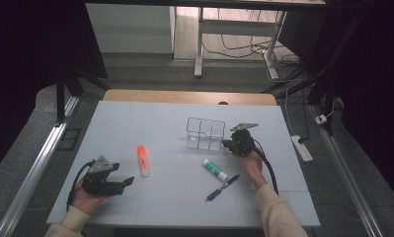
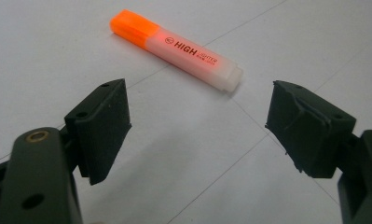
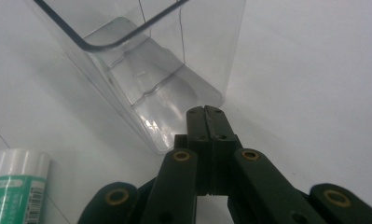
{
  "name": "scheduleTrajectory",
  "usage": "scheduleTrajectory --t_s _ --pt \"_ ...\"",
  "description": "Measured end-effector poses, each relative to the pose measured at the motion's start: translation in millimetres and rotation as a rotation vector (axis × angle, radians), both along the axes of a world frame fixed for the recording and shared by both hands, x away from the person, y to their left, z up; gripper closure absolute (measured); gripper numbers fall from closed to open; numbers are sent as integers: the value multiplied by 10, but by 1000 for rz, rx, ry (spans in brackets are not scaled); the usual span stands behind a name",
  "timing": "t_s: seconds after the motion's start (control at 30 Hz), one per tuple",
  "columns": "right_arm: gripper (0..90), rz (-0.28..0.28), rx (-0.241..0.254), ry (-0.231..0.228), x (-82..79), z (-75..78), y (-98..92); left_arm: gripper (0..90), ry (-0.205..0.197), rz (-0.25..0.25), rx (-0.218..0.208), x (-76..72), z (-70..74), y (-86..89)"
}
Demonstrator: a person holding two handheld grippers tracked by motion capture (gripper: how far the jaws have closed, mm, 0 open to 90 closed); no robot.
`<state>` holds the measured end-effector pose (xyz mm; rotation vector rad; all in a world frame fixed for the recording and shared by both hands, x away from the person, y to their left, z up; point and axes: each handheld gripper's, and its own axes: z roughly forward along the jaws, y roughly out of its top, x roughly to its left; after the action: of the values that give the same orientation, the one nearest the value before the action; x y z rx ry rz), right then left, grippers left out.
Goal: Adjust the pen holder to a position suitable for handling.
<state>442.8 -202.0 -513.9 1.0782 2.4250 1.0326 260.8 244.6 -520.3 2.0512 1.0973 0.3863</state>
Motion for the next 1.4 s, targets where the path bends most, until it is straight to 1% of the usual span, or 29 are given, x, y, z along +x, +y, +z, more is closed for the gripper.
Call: scheduleTrajectory --t_s 0.3,0.53,0.93,1.4 --pt "895 20 -2 5 18 -2 112 213 -2 -2 -1 -4 1 6" --pt "895 38 -2 -2 38 -7 197 213 -1 0 -2 -1 -2 12" --pt "895 42 -2 -2 100 -5 276 213 -1 0 -2 -3 -3 18" --pt "895 58 8 0 248 -11 432 213 3 7 2 -6 -14 28"
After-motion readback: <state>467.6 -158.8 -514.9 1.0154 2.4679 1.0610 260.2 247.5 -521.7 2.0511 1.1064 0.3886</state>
